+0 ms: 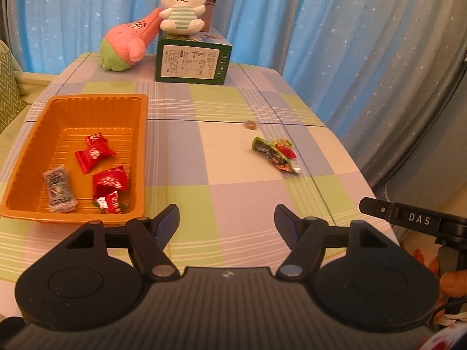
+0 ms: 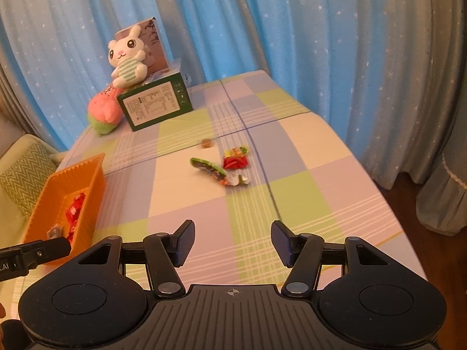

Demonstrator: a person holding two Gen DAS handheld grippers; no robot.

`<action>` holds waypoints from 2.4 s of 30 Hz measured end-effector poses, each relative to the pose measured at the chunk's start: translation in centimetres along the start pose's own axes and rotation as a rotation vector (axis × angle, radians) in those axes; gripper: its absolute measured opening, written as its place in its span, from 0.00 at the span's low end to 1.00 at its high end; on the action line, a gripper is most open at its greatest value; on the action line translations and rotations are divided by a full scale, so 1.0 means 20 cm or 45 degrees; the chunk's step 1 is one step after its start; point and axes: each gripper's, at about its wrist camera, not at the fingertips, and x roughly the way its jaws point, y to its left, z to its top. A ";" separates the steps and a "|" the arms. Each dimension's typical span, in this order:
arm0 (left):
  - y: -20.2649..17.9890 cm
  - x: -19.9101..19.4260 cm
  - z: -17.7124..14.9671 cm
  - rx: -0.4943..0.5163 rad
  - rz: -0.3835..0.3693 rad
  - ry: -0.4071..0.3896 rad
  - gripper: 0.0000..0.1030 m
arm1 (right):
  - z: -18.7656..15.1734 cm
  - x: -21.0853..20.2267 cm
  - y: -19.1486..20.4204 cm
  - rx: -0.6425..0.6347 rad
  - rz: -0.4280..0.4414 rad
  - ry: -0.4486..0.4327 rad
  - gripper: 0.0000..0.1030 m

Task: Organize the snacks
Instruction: 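Move both open tools back toward the green-wrapped candy and red candy, then grasp the green-wrapped candy with the left tool while the right tool grasps the small red candy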

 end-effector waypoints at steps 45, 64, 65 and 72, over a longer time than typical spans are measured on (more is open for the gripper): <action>-0.34 1.28 0.23 -0.214 -0.163 0.101 0.38 | 0.32 0.81 -0.50 0.140 -0.062 0.023 0.56; -0.13 1.13 0.28 0.188 0.048 0.189 0.19 | 0.38 1.03 -0.26 -0.161 0.134 0.022 0.56; -0.12 1.12 0.28 0.191 0.053 0.189 0.19 | 0.38 1.06 -0.24 -0.170 0.144 0.030 0.56; -0.14 1.12 0.24 0.233 0.082 0.164 0.19 | 0.35 1.23 -0.15 -0.265 0.136 0.068 0.56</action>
